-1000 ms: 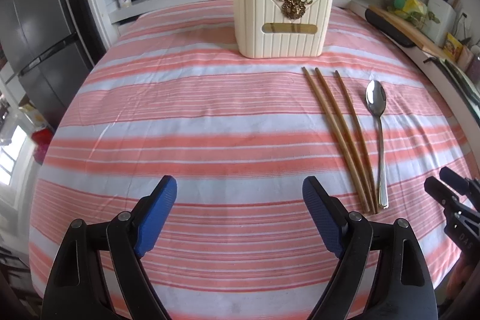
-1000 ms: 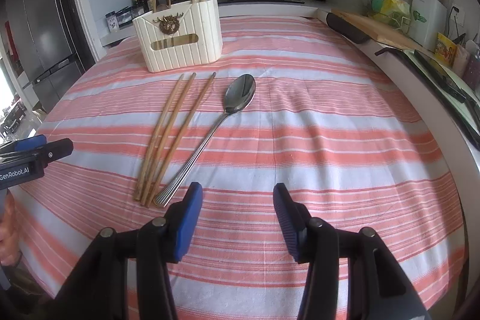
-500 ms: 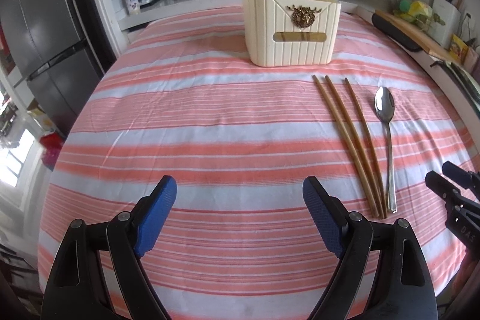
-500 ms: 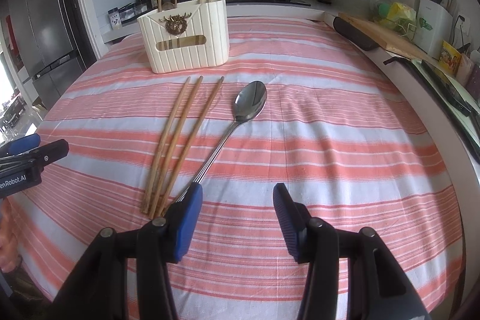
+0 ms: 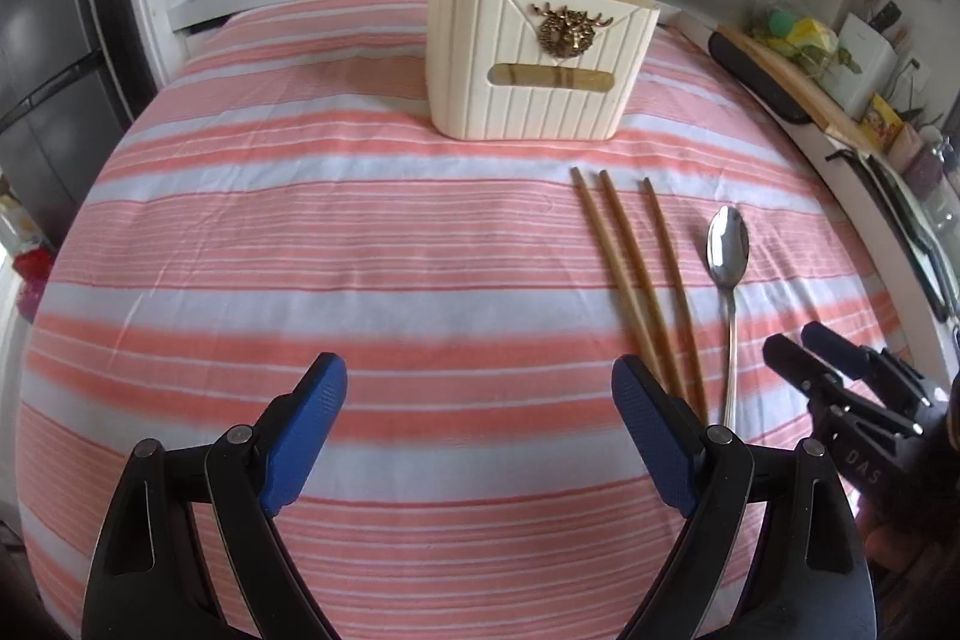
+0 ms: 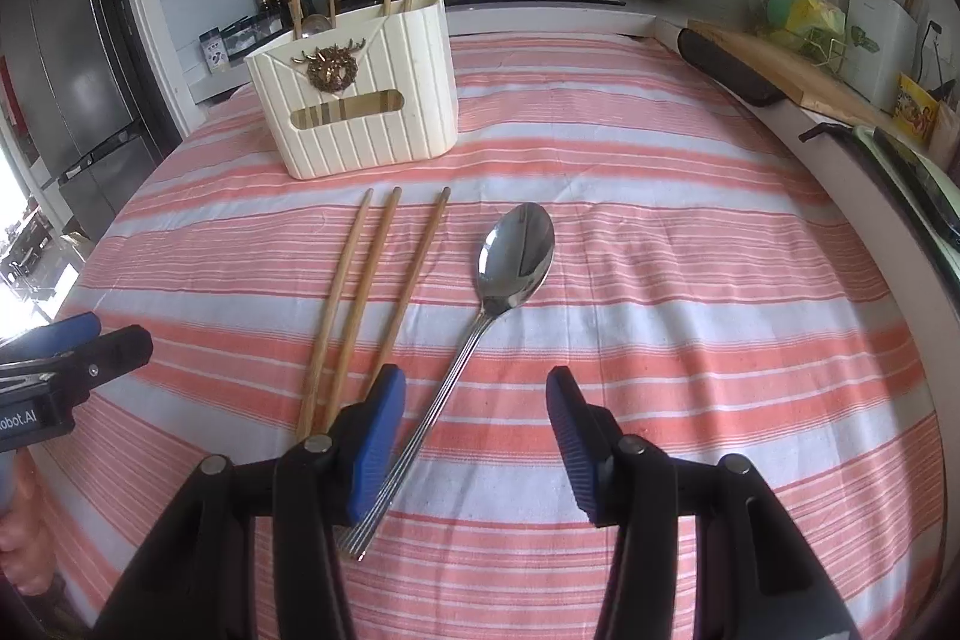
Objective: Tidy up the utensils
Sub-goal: 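Move both tools toward the remaining chopsticks and steel spoon, then grasp a wooden chopstick with the left tool while the right tool grasps the steel spoon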
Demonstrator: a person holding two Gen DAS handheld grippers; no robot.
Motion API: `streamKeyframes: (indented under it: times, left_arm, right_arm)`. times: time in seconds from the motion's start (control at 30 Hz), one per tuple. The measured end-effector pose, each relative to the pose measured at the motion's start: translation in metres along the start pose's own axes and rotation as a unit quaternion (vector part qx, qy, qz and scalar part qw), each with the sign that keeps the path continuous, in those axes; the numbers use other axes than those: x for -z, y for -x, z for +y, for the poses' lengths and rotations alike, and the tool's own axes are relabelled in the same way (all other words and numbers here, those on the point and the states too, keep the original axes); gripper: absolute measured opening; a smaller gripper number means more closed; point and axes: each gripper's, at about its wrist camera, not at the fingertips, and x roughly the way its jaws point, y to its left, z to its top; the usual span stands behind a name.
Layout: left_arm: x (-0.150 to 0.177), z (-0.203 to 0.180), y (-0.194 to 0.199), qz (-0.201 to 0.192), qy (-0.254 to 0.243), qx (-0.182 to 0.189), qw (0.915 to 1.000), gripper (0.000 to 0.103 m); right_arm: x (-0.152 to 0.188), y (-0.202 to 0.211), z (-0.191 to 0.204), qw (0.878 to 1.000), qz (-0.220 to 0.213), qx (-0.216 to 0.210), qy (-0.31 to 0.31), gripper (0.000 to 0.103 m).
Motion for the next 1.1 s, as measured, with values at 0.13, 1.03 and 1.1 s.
streamKeyframes:
  times: [0.13, 1.03, 1.1]
  left_arm:
    - [-0.024, -0.015, -0.029, 0.015, 0.003, 0.009, 0.9998, 0.091]
    - [-0.007, -0.058, -0.069, 0.009, -0.069, -0.065, 0.9954, 0.005]
    - [-0.005, -0.045, -0.066, 0.010, -0.054, -0.066, 0.9963, 0.005]
  right_arm:
    - [-0.005, -0.018, 0.004, 1.000, 0.012, 0.000, 0.000, 0.050]
    - [0.013, -0.028, -0.008, 0.997, 0.020, 0.061, 0.039, 0.007]
    - [0.017, -0.023, -0.014, 0.997, 0.021, 0.068, 0.039, 0.007]
